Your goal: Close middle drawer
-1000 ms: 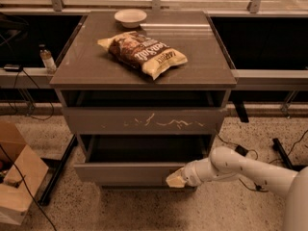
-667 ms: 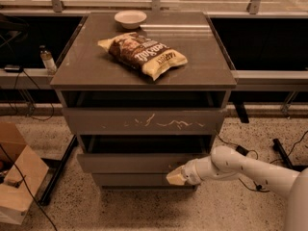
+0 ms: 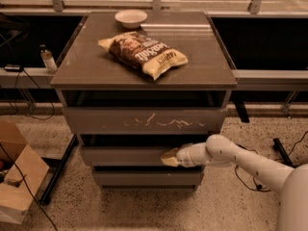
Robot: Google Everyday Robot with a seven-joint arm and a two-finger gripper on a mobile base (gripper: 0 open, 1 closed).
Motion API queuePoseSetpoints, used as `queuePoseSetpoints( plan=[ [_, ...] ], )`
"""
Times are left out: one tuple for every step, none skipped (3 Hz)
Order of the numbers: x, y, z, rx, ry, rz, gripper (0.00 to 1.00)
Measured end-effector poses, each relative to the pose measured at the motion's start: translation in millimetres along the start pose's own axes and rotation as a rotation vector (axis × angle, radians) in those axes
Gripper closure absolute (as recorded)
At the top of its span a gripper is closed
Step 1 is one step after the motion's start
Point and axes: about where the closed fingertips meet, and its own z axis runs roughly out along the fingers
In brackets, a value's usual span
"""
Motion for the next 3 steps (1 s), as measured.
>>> queuePoseSetpoints(
  plan=[
    [-24.6, -4.8, 3.6, 0.026, -0.054, -0.078, 0.35],
    [-30.2, -3.1, 5.9, 0.024, -0.064, -0.096, 0.12],
    [-30.2, -3.1, 5.9, 0.024, -0.064, -0.096, 0.00]
  ],
)
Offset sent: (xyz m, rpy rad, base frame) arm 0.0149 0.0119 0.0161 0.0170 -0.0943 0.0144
